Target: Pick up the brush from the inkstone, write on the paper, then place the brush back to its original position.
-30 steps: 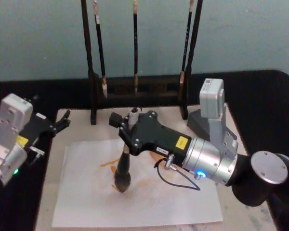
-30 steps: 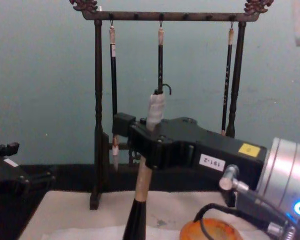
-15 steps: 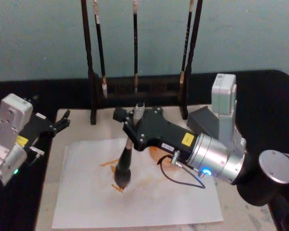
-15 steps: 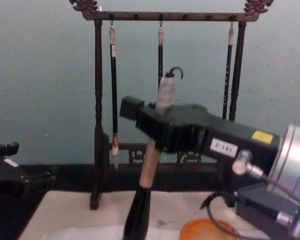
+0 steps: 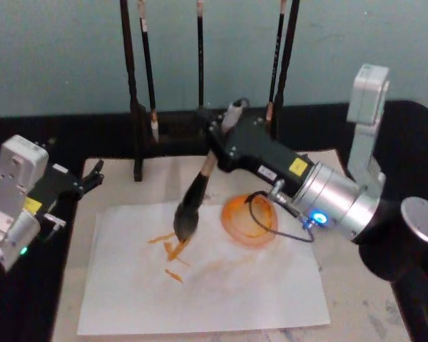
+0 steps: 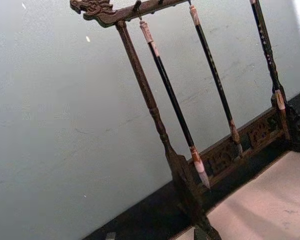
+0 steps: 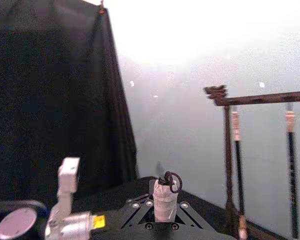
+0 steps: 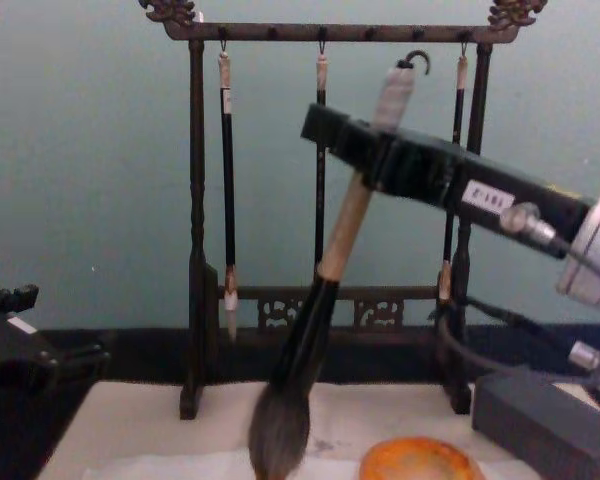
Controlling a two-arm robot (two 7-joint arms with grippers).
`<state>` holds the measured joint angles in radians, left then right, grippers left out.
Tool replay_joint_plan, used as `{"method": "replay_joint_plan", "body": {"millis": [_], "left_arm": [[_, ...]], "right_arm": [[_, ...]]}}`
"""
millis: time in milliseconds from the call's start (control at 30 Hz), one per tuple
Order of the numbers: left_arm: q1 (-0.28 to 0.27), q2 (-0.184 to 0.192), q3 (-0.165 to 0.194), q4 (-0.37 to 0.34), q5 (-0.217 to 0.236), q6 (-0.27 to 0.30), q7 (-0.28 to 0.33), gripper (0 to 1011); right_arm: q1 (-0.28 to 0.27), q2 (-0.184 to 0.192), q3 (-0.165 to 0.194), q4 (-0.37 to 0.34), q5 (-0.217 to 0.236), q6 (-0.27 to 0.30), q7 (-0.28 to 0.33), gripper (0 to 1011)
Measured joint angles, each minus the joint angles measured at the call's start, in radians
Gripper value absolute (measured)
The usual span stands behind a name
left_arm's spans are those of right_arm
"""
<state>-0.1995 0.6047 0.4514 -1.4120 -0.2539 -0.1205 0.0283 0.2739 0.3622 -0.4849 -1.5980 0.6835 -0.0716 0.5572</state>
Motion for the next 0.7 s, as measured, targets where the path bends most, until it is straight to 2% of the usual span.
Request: {"method": "replay_joint_plan", "body": {"millis": [200, 433, 467, 533, 700], "left_arm": [[0.0, 0.0, 0.0, 0.0, 0.0, 0.0, 0.0, 1010], [0.0, 0.0, 0.0, 0.0, 0.0, 0.0, 0.0, 1010], [0.0, 0.0, 0.0, 0.0, 0.0, 0.0, 0.0, 1010], [0.0, 0.0, 0.0, 0.0, 0.0, 0.0, 0.0, 1010], [0.0, 0.0, 0.0, 0.0, 0.0, 0.0, 0.0, 1010]], "right_arm": [[0.014, -0.006, 0.026, 0.021, 0.058, 0.041, -0.023, 0], [0.032, -0.007, 0.057, 0.061, 0.166, 0.129, -0.06, 0], [0.032, -0.007, 0.057, 0.061, 0.166, 0.129, -0.06, 0], [0.039, -0.008, 0.071, 0.087, 0.211, 0.167, -0.086, 0], [0.049, -0.015, 0.099, 0.126, 0.277, 0.217, -0.135, 0]]}}
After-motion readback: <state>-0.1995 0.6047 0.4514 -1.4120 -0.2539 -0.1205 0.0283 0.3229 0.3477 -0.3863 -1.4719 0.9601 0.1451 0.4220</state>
